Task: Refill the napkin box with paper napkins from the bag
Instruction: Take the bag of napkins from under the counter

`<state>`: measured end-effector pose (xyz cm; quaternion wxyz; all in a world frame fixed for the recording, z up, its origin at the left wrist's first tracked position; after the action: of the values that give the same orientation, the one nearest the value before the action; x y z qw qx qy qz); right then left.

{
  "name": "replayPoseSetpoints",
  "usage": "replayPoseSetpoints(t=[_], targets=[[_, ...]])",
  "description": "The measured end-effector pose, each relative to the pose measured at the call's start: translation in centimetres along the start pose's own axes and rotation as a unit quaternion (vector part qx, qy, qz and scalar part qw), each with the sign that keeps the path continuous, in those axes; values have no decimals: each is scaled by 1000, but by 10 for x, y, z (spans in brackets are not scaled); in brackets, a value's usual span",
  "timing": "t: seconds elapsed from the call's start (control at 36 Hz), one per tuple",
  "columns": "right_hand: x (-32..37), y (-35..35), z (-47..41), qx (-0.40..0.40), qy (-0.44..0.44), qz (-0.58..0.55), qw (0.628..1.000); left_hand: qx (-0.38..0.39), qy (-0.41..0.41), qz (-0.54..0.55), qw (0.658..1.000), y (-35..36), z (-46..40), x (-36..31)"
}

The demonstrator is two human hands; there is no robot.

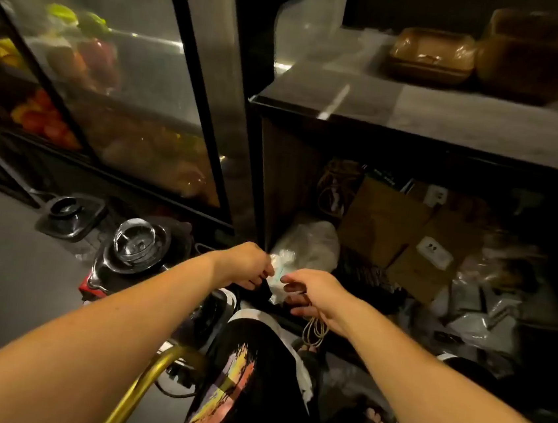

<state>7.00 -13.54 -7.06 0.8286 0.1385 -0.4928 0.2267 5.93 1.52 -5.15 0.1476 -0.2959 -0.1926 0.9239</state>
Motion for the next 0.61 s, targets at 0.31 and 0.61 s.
replayPoseSetpoints(t=[0.31, 0.61], targets=[[-41, 9, -53, -112, 15, 78, 991, -33, -11, -67, 997, 2, -61, 17], [-49, 16, -82, -161, 48, 26, 985, 64, -9, 50, 997, 29, -87, 27]])
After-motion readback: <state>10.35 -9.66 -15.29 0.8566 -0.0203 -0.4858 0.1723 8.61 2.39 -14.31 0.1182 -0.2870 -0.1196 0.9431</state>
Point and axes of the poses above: each hand's wrist, its own z-axis away from the middle knuckle, its own y-axis out of the palm, x = y × z, the point moved 8 cm from there along -z, towards the middle knuckle, and after that the axes turned 11 degrees about -y, right-handed, at the moved point
